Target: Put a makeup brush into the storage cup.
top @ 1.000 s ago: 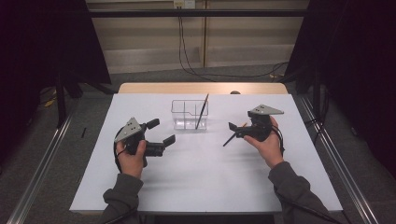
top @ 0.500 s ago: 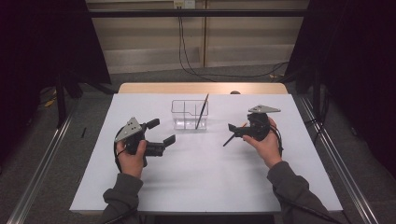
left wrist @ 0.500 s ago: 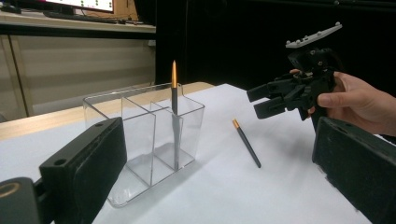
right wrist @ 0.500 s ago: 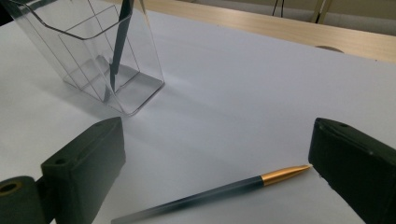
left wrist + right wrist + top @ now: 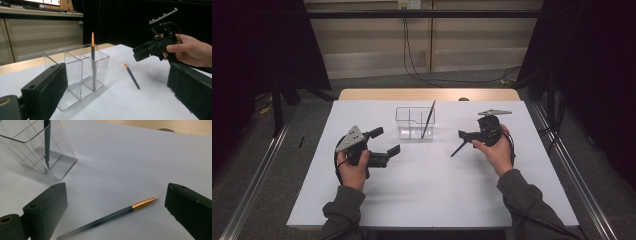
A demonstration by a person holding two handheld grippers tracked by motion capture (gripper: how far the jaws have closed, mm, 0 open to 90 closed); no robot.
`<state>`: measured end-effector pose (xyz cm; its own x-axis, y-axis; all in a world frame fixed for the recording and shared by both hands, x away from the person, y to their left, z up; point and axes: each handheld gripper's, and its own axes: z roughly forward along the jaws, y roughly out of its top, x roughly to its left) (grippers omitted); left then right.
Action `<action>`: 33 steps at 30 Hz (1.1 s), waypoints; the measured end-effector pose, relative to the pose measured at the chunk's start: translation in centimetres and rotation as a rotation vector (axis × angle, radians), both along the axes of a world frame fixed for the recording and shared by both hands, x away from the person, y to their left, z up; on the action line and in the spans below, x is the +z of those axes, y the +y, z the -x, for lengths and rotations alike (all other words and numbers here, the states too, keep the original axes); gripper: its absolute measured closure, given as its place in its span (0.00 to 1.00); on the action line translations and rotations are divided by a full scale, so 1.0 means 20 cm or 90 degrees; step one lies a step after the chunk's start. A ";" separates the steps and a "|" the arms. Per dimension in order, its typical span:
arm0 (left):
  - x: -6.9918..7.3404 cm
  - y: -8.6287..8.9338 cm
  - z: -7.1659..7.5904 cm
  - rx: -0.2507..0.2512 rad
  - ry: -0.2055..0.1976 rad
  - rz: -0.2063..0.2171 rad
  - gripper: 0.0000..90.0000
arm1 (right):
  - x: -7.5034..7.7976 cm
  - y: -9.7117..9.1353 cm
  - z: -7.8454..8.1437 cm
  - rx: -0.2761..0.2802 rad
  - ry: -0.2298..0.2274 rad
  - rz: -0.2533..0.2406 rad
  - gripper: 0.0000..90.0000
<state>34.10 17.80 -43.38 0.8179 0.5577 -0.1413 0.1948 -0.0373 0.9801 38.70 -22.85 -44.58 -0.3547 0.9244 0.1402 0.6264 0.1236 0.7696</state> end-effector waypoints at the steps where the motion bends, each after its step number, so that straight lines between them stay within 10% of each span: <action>1: 0.00 0.00 0.00 0.000 0.000 0.000 0.03 | 0.00 0.00 0.00 0.000 0.004 -0.001 0.04; 33: -0.01 -0.02 0.00 -0.009 0.001 -0.007 0.03 | 0.01 0.05 -0.09 -0.063 0.221 0.061 0.06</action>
<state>34.09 17.46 -43.55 0.8251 0.5481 -0.1371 0.1961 -0.0503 0.9793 40.53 -21.84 -44.34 -0.2097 0.9666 0.1476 0.8609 0.1110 0.4965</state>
